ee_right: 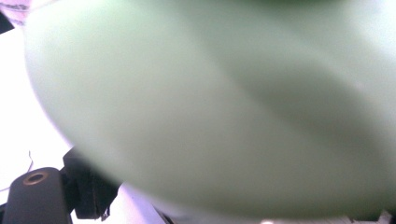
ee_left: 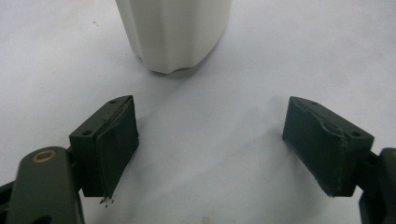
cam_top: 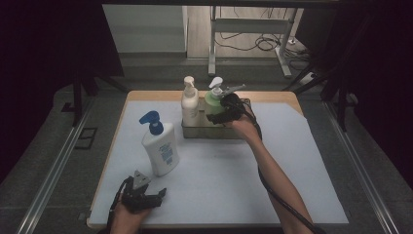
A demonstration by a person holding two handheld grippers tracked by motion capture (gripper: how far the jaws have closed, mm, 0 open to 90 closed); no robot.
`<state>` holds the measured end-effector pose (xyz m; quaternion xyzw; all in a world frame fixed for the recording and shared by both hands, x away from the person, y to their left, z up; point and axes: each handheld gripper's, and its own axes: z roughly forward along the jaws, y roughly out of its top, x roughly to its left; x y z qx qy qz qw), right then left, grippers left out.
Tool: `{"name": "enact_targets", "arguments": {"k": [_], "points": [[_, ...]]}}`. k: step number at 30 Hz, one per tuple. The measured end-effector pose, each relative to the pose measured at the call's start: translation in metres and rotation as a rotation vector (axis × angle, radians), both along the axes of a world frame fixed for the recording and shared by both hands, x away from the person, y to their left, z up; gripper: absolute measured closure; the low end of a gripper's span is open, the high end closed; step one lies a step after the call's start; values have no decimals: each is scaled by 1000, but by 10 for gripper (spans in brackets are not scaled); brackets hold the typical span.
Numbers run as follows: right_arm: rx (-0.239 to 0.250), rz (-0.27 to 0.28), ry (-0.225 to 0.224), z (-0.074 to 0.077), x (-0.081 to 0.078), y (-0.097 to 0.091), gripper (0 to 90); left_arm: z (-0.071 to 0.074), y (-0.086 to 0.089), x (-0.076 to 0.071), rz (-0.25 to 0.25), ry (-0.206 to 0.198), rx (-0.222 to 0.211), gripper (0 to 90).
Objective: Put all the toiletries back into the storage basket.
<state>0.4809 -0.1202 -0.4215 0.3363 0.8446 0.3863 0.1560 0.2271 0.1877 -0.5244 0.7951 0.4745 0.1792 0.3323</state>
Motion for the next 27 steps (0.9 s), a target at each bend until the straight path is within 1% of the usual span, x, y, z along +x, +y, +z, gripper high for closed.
{"name": "enact_targets", "arguments": {"k": [4,8,9,10,11,13,14,16,17,18,19,21,22,23,24,25,26,27], "points": [[-7,3,-17,3,-5,-4,117,0,0,0,0,0,0,178],[2,4,-21,6,-9,-9,126,0,0,0,0,0,0,178],[3,16,-20,8,-11,-14,127,0,0,0,0,0,0,178],[3,16,-20,8,-11,-14,127,0,0,0,0,0,0,178],[-15,26,-28,10,-14,-17,127,0,0,0,0,0,-1,178],[-16,29,-33,11,-16,-19,127,0,0,0,0,0,-2,178],[-5,31,-31,13,-19,-23,127,0,0,0,0,0,-1,178],[5,39,-28,14,-20,-26,127,0,0,0,0,-1,-1,178],[5,41,-26,16,-23,-30,128,0,0,0,0,-1,-1,178],[5,41,-26,16,-23,-30,128,0,0,0,0,-1,-1,178],[11,46,-13,18,-26,-34,132,0,0,0,0,0,-2,178],[11,42,-12,18,-28,-35,134,0,0,0,0,0,-2,178],[13,44,-13,18,-29,-37,151,0,0,0,0,-1,-3,178],[20,41,0,19,-31,-41,183,0,0,0,0,-1,-3,178],[20,41,0,19,-31,-41,183,0,0,0,0,-1,-3,178],[26,47,-1,19,-32,-43,211,0,0,0,0,0,-3,178],[21,43,4,19,-35,-45,283,0,0,0,0,0,-3,178],[22,47,2,19,-36,-47,319,0,0,0,0,0,-2,178]]}}
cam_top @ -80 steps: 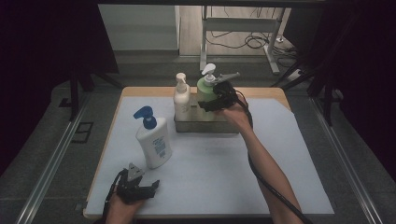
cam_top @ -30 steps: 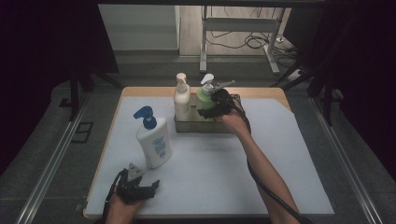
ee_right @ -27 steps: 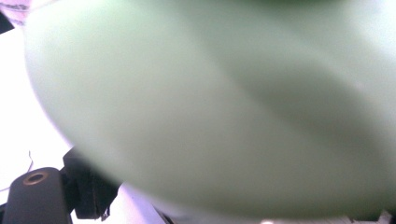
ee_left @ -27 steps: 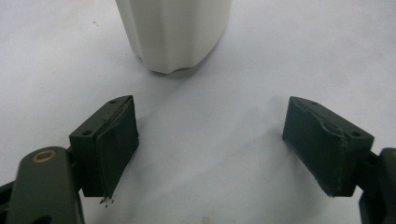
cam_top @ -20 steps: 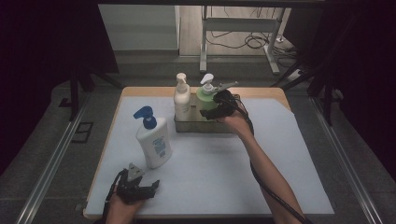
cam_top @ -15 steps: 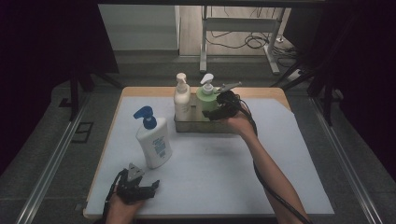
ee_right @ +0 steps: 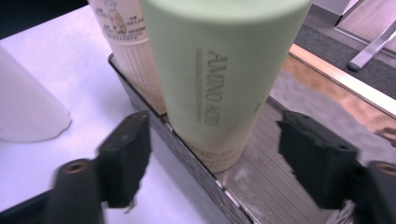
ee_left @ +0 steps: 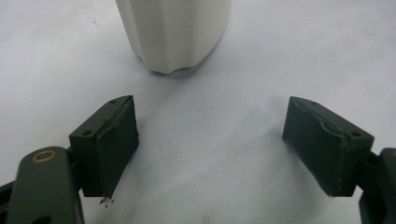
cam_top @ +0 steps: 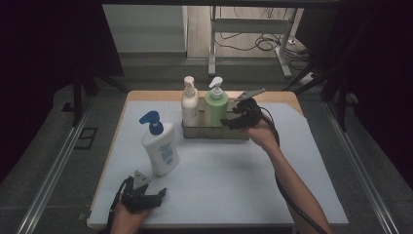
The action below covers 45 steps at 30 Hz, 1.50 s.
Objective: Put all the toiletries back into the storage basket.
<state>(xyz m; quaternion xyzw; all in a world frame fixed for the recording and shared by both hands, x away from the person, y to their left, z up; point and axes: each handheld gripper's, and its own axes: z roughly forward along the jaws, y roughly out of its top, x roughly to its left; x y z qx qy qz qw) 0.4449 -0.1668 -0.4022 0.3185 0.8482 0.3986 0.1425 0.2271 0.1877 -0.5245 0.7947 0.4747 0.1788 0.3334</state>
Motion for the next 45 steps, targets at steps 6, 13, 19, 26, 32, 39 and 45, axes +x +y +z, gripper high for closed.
{"name": "enact_targets", "arguments": {"k": [6,13,19,26,32,39,45], "points": [[10,-18,-22,3,-6,-6,554,0,0,0,0,0,0,178],[19,-40,-72,3,-6,-7,788,0,0,0,1,-1,0,178],[3,-72,-69,-5,1,-4,894,0,0,0,0,-1,0,178],[-6,-133,-21,-20,17,0,894,0,0,0,1,0,1,178],[-1,-164,2,-29,26,2,894,0,0,0,1,0,1,178],[-11,-178,6,-35,33,4,894,0,0,0,0,0,1,178],[-10,-175,17,-37,40,6,894,0,0,0,0,0,2,178]]}}
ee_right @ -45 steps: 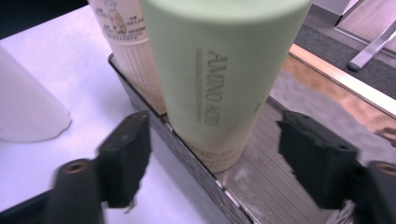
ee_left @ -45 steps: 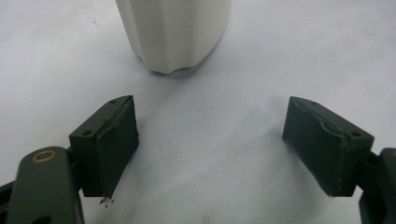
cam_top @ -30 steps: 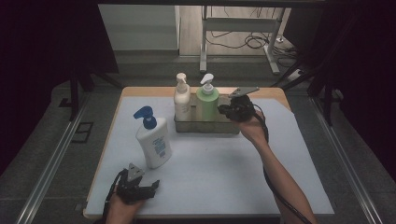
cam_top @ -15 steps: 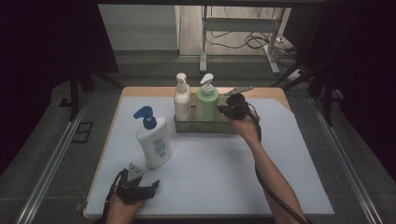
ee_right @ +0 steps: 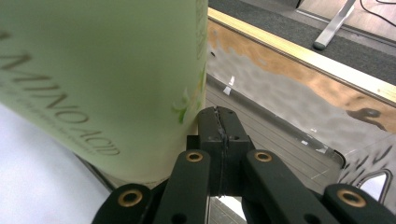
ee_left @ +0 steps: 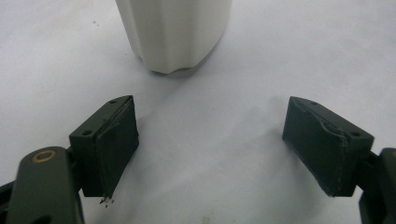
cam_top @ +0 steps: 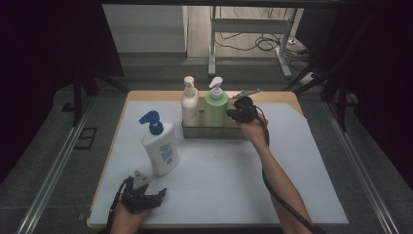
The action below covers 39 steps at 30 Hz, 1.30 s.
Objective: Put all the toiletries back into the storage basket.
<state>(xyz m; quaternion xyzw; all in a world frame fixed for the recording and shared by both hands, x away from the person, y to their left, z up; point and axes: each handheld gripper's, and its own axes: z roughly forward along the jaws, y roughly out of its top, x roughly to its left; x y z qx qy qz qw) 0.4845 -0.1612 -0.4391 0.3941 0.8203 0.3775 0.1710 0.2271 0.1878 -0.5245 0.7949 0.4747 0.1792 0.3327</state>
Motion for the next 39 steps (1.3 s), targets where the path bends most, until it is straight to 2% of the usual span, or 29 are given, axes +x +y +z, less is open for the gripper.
{"name": "enact_targets", "arguments": {"k": [13,26,39], "points": [[9,11,65,-13,8,3,894,0,0,0,0,1,-1,178],[-8,50,73,-15,5,16,894,0,0,0,1,1,-1,177],[-8,40,84,-15,4,18,894,0,0,0,1,1,-1,178]]}}
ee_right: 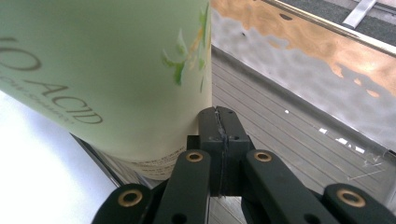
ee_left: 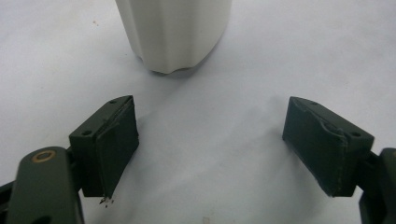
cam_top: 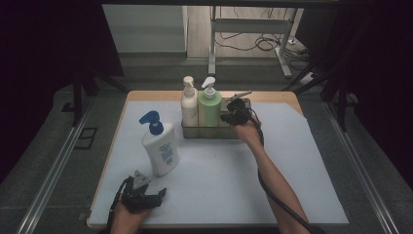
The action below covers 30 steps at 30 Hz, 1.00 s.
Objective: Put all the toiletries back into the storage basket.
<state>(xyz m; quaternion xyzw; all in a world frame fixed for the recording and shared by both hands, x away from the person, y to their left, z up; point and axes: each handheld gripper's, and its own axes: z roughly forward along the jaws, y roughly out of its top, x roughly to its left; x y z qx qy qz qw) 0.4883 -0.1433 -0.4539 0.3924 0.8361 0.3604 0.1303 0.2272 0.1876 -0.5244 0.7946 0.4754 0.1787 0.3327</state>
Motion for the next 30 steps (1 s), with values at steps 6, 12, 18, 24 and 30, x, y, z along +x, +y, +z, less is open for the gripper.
{"name": "enact_targets", "arguments": {"k": [6,12,18,24,30], "points": [[-17,5,-12,2,-1,0,871,0,0,0,-1,0,0,178],[0,14,-24,10,-5,-5,824,0,0,0,-1,-1,1,178],[-4,27,-38,16,-12,-9,762,0,0,0,-1,-1,1,178],[-9,35,-47,20,-22,-14,635,0,0,0,-1,-1,1,178],[2,60,-55,26,-33,-19,466,0,0,0,-1,-1,1,178]]}}
